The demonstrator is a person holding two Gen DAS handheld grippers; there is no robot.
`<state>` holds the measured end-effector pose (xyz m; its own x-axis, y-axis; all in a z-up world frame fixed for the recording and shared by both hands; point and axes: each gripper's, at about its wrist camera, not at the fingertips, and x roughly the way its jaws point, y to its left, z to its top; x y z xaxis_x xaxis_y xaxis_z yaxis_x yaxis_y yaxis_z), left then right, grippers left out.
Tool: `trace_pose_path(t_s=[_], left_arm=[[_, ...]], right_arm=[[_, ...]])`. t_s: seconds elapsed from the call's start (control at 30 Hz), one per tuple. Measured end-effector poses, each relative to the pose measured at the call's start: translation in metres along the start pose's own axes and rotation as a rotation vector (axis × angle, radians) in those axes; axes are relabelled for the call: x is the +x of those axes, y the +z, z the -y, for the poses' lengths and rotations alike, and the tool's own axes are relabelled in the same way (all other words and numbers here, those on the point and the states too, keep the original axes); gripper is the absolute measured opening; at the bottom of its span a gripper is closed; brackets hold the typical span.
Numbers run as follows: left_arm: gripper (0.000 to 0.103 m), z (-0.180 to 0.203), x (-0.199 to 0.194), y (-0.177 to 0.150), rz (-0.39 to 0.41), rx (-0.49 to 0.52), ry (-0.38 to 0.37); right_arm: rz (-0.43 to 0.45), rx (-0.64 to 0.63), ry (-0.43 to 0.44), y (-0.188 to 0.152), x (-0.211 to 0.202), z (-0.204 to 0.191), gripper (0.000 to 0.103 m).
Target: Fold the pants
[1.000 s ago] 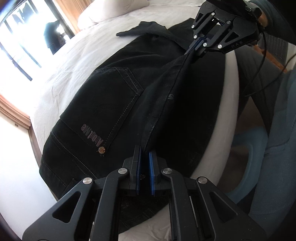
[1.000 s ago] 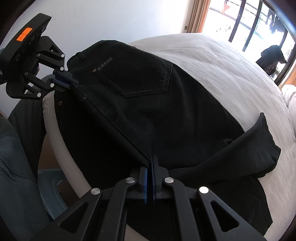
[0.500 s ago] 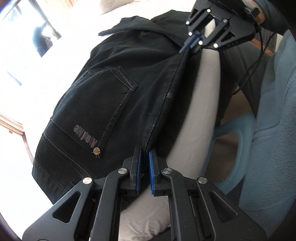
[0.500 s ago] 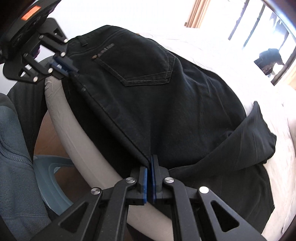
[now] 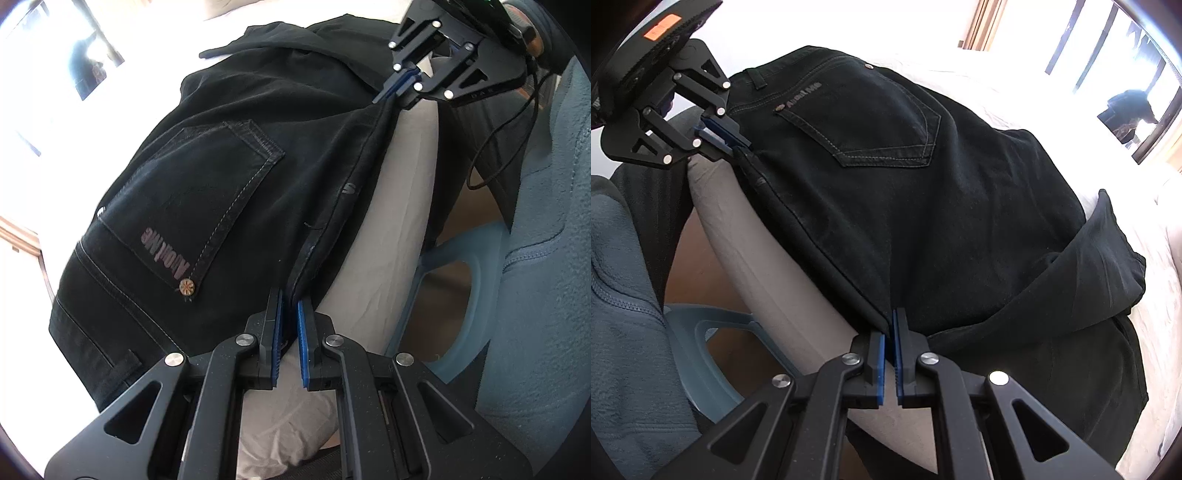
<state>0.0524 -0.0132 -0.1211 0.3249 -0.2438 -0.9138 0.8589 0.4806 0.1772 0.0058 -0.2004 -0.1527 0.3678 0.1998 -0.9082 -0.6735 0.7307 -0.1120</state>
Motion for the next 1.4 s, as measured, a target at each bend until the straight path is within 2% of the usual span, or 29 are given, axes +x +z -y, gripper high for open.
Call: trace_pose_path(t_s=[0.17,0.33,0.4,0.43,0.47,0.5,0.57,0.6,0.73,0.83,0.93,1.03,1.1,1.17,1.27,1.4], left_arm=[[0.01,0.002,0.009,0.002,0.001,-0.039,0.006],[0.013,-0.001,-0.002,0.001,-0.011,-0.117,-0.022],[0.017,-0.006,-0.01,0.002,-0.008,-0.138,-0.032],[0.019,-0.006,-0.014,0.002,-0.007,-0.146,-0.036],[0.027,-0.008,-0.018,0.0,-0.008,-0.158,-0.04],[0.042,-0.012,-0.023,-0.001,-0.011,-0.178,-0.047],[0.072,-0.02,-0.03,-0.006,-0.006,-0.207,-0.053],[0.074,-0.024,-0.035,-0.008,0.005,-0.226,-0.051],[0.074,-0.039,-0.048,-0.012,-0.001,-0.277,-0.04],[0.074,-0.047,-0.061,0.003,0.069,-0.311,-0.031],[0.074,-0.048,-0.058,0.03,0.143,-0.338,-0.036],[0.074,-0.047,-0.037,0.061,0.184,-0.358,-0.075],[0.074,-0.046,-0.017,0.075,0.179,-0.374,-0.106],[0.074,-0.049,-0.002,0.092,0.172,-0.388,-0.111],[0.074,-0.058,0.008,0.119,0.206,-0.406,-0.138],[0.074,-0.079,0.031,0.157,0.198,-0.434,-0.132]], right_arm=[[0.0,0.019,-0.006,-0.009,0.006,-0.001,0.007],[0.02,0.073,-0.007,-0.015,0.003,0.004,0.01],[0.022,0.089,-0.002,-0.015,0.0,0.007,0.019],[0.025,0.096,0.002,-0.015,-0.002,0.007,0.034],[0.029,0.102,0.013,-0.017,-0.003,0.008,0.051],[0.036,0.111,0.039,-0.018,-0.006,0.01,0.057],[0.043,0.11,0.055,-0.019,-0.011,0.008,0.061],[0.043,0.107,0.052,-0.019,-0.012,0.007,0.061],[0.052,0.124,0.064,-0.016,-0.024,0.01,0.061],[0.123,0.182,0.096,-0.009,-0.041,0.024,0.061],[0.178,0.235,0.122,-0.002,-0.047,0.037,0.061],[0.144,0.252,0.126,-0.003,-0.028,0.038,0.062],[0.038,0.301,0.154,-0.017,0.006,0.043,0.066],[0.074,0.311,0.143,-0.022,0.003,0.043,0.067],[0.118,0.363,0.169,-0.023,-0.02,0.056,0.067],[0.24,0.5,0.121,-0.025,-0.064,0.115,0.067]])
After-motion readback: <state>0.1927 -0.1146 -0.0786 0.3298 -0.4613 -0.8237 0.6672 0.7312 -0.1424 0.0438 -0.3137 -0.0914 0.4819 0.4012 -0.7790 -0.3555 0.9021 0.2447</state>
